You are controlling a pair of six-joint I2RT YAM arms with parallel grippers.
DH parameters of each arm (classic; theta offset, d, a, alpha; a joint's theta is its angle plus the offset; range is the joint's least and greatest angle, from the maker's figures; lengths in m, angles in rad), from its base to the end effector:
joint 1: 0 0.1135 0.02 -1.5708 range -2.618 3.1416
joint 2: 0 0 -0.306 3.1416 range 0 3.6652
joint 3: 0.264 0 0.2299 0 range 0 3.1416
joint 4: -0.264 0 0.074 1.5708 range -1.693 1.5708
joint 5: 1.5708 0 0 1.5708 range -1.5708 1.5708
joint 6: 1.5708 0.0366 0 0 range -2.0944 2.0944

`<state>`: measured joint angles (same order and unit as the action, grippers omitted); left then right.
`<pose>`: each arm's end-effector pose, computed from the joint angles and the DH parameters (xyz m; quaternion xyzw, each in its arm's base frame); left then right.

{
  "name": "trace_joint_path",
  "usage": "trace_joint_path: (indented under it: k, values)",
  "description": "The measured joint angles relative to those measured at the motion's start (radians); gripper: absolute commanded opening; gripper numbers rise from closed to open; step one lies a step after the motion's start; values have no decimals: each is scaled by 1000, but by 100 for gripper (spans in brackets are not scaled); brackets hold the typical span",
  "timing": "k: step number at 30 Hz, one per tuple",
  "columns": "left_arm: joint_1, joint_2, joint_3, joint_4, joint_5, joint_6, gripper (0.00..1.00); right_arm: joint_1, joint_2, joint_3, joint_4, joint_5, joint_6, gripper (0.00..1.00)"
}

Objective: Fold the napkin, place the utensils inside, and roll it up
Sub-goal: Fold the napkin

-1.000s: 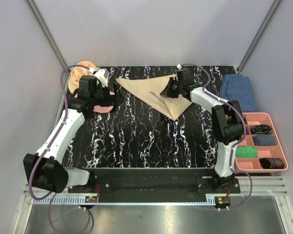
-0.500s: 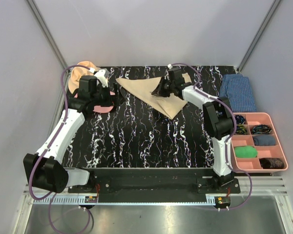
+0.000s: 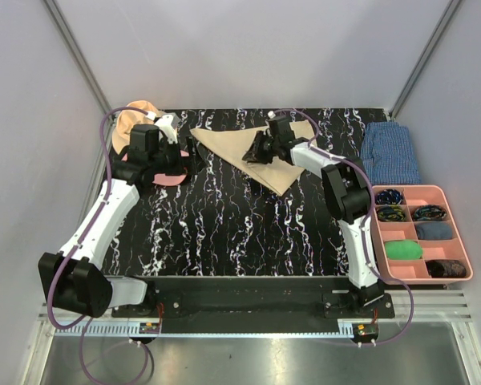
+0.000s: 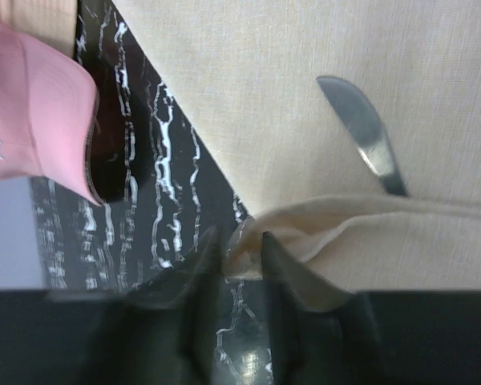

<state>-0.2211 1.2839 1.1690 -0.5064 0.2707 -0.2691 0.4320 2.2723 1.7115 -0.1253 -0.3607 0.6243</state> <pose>0.2414 -0.0643 0.3775 0.0405 0.8825 -0.2263 0.4103 0.4678 0.2299 0.2114 0.0089 0.8924 0.3522 0.2821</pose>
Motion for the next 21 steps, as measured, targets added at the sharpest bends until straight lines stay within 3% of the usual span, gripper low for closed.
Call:
trace_joint_path:
  k: [2,6,14,21]
  values:
    - [0,0,0,0,0,0,99,0,12,12,0,0,3,59]
    - [0,0,0,0,0,0,99,0,22,51,-8,-24,-11,77]
    - [0,0,0,0,-7,7,99,0,0,97,-15,-70,-76,80]
    - [0,-3,-2,0,-13,8,99,0,-188,-92,-30,-61,-115,80]
